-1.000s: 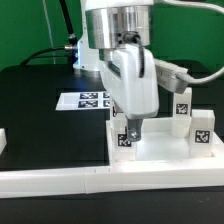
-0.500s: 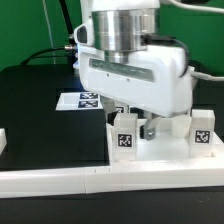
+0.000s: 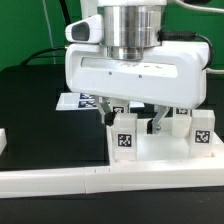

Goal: Assemble square table

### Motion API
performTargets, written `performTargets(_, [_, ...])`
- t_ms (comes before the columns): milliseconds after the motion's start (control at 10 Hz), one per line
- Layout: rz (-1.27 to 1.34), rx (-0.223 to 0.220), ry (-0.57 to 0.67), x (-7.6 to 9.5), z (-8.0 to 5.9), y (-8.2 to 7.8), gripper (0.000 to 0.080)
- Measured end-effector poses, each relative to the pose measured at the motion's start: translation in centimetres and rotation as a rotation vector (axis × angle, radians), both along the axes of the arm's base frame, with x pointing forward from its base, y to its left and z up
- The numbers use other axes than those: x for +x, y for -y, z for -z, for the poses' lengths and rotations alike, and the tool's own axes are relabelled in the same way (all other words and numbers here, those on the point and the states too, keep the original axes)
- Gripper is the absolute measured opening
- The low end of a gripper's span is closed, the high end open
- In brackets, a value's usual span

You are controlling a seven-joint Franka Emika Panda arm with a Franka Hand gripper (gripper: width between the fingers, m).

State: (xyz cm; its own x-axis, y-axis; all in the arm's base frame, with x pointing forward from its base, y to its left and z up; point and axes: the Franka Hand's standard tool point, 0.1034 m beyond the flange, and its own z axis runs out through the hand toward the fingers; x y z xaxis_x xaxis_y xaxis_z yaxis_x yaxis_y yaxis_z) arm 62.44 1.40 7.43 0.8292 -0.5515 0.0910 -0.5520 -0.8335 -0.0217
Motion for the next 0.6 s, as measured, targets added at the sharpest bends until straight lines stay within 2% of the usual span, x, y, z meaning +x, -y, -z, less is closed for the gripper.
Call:
performTargets(100, [0.076, 0.008, 0.002, -0.02, 0.03, -0.01, 0.0483])
performTargets(200, [0.171, 0.014, 0.002, -0.15, 0.11, 0.2, 0.0298])
performTargets(600, [0.451, 0.039, 0.011, -0.14, 0.13, 0.22, 0.029])
